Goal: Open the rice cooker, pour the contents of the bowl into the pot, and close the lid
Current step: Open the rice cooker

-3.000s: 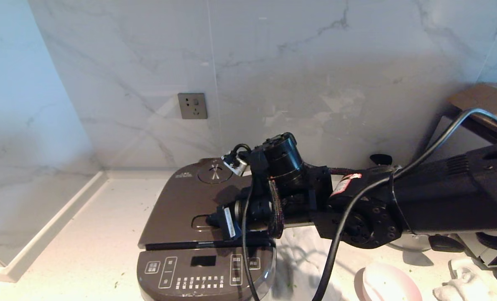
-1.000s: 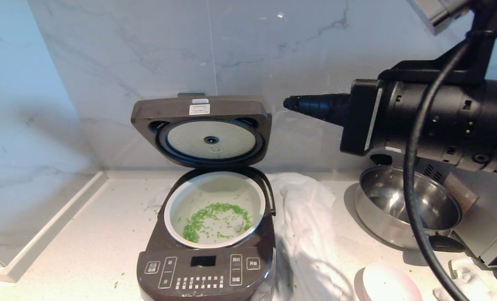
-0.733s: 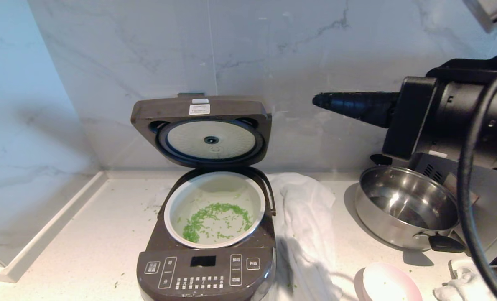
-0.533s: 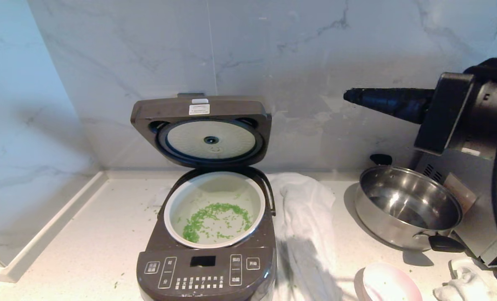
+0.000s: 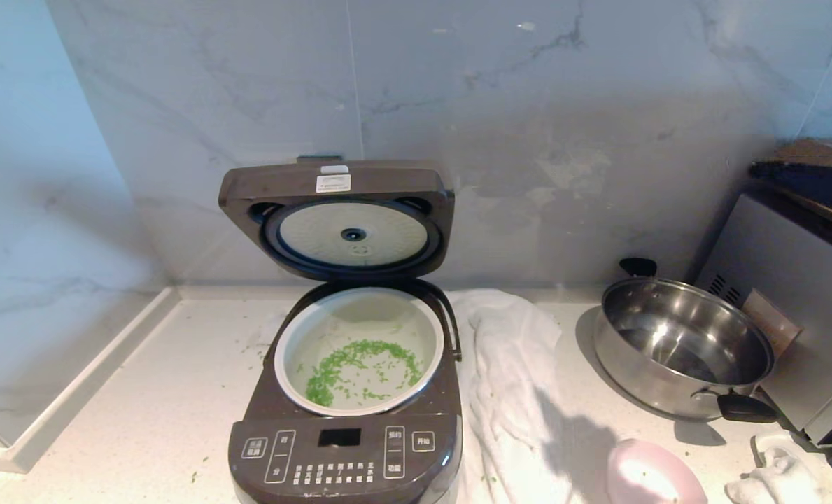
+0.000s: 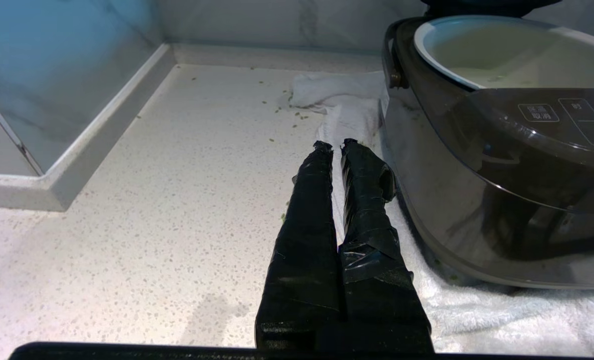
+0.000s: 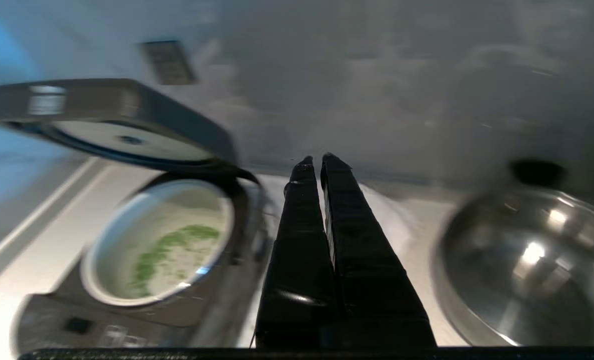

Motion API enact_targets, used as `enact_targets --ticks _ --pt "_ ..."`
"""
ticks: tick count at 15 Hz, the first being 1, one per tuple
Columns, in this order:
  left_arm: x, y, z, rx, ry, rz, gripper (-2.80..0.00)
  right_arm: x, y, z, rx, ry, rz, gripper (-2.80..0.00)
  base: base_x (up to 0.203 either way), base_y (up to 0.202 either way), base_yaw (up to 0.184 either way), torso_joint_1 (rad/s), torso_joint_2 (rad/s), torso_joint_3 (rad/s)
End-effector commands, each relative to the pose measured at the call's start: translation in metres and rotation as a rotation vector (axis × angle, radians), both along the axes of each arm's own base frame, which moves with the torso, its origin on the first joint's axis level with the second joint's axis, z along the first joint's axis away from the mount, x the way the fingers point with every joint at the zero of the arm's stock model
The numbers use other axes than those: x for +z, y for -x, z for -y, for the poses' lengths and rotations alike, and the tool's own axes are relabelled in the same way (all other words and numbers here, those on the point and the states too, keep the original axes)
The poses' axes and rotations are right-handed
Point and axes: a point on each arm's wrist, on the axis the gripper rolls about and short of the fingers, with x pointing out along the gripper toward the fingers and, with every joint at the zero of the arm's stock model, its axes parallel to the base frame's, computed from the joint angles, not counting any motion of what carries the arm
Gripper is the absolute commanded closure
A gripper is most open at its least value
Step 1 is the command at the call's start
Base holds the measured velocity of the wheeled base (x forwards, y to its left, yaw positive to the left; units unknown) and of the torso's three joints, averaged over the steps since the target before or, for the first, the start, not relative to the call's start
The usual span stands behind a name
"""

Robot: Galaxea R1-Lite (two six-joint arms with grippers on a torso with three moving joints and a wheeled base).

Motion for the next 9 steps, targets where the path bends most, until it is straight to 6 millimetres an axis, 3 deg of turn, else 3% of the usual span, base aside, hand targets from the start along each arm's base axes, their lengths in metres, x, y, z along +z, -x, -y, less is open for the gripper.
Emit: enact_targets --ticks 1,9 --pt "0.000 0.000 0.000 0.000 0.000 0.001 0.00 -0.007 0.018 0.017 -0.056 -0.013 0.021 0.00 0.000 0.000 0.000 0.000 0.00 0.000" --pt "0.000 0.000 0.000 0.001 0.003 0.001 0.00 -0.046 0.039 0.046 -0.328 0.025 -0.040 0.00 0.000 0.000 0.000 0.000 0.00 0.000"
